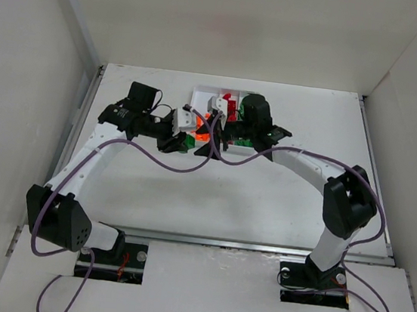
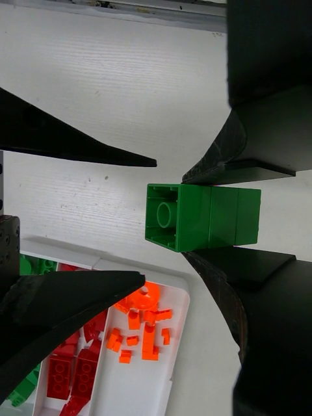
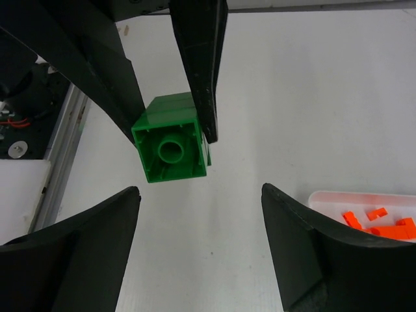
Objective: Sort the legos into containers by color
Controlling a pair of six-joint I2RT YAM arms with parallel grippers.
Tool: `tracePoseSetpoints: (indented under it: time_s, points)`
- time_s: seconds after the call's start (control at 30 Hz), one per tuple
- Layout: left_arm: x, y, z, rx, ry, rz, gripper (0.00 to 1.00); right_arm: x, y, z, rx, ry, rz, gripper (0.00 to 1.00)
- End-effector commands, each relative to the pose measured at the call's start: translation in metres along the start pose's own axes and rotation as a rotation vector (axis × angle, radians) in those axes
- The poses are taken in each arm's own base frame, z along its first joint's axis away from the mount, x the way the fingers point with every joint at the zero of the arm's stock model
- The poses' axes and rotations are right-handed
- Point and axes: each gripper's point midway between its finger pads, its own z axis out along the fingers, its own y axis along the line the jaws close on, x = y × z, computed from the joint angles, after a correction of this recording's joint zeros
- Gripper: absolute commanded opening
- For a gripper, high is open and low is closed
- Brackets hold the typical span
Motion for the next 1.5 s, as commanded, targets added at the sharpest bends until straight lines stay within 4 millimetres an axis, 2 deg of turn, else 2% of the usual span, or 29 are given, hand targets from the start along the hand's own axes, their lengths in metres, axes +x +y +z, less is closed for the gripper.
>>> tracePoseSetpoints:
  time_s: [0.0,0.03,0.13,0.23,0.43,0.57,0.67,0.7,0.73,0.8,0.83,0.9,0.93,0.97,1.03,1.1,1.23,1.27,1.3,1.47]
  points:
    - [-0.019,-0.003,-0.006,0.018,-0.043,0.059,0.00,-0.035,0.014,0.003,-0.040,-0.056,-0.102,0.79]
    - [-0.019,-0.003,-0.006,0.018,-0.043,0.059,0.00,-0.040,0.017,0.005,-0.047,-0.063,-0.112,0.76]
    - [-0.021,-0.006,-0.005,0.025,-0.044,0.064,0.00,-0.037,0.014,0.008,-0.049,-0.058,-0.097,0.71]
    - [-0.021,-0.006,-0.005,0.025,-0.044,0.064,0.00,-0.041,0.017,0.011,-0.056,-0.064,-0.106,0.68]
    - [-0.018,-0.008,-0.002,0.032,-0.034,0.062,0.00,-0.045,0.015,0.012,-0.055,-0.070,-0.104,0.53]
    - [-0.018,-0.008,-0.002,0.032,-0.034,0.062,0.00,-0.041,0.014,0.014,-0.056,-0.064,-0.097,0.39]
    - [-0.018,-0.008,-0.002,0.032,-0.034,0.071,0.00,-0.045,0.013,0.013,-0.055,-0.069,-0.093,0.10]
    - [-0.018,-0.008,-0.002,0.032,-0.034,0.072,0.00,-0.045,0.012,0.013,-0.046,-0.067,-0.093,0.04]
    - [-0.015,-0.011,0.001,0.039,-0.025,0.070,0.00,-0.045,0.012,0.013,-0.046,-0.067,-0.093,0.01]
    - [-0.015,-0.011,0.001,0.039,-0.025,0.070,0.00,-0.045,0.012,0.013,-0.046,-0.067,-0.093,0.00]
    - [-0.013,-0.012,0.002,0.044,-0.021,0.063,0.04,-0.045,0.012,0.013,-0.046,-0.067,-0.093,0.00]
    - [-0.009,-0.011,0.003,0.039,-0.013,0.063,0.32,-0.049,0.013,0.012,-0.044,-0.073,-0.102,0.00]
    - [-0.010,-0.011,0.001,0.028,-0.010,0.070,0.42,-0.046,0.014,0.012,-0.046,-0.068,-0.095,0.00]
    - [-0.002,-0.013,0.003,0.033,0.009,0.064,0.51,-0.046,0.014,0.012,-0.046,-0.068,-0.094,0.00]
    - [0.004,-0.012,0.004,0.023,0.024,0.080,0.64,-0.042,0.015,0.012,-0.047,-0.063,-0.087,0.00]
    - [0.016,-0.015,0.007,0.024,0.050,0.064,0.66,-0.042,0.016,0.012,-0.056,-0.065,-0.087,0.00]
    - [0.019,-0.004,0.005,-0.025,0.043,0.048,0.63,-0.046,0.019,0.009,-0.055,-0.070,-0.095,0.00]
    - [0.016,0.000,0.005,-0.039,0.032,0.054,0.53,-0.046,0.019,0.009,-0.055,-0.070,-0.095,0.00]
    - [0.014,0.002,0.005,-0.047,0.025,0.050,0.47,-0.046,0.019,0.009,-0.055,-0.070,-0.095,0.00]
    - [0.000,0.010,0.003,-0.080,-0.016,0.015,0.25,-0.042,0.020,0.009,-0.056,-0.065,-0.087,0.00]
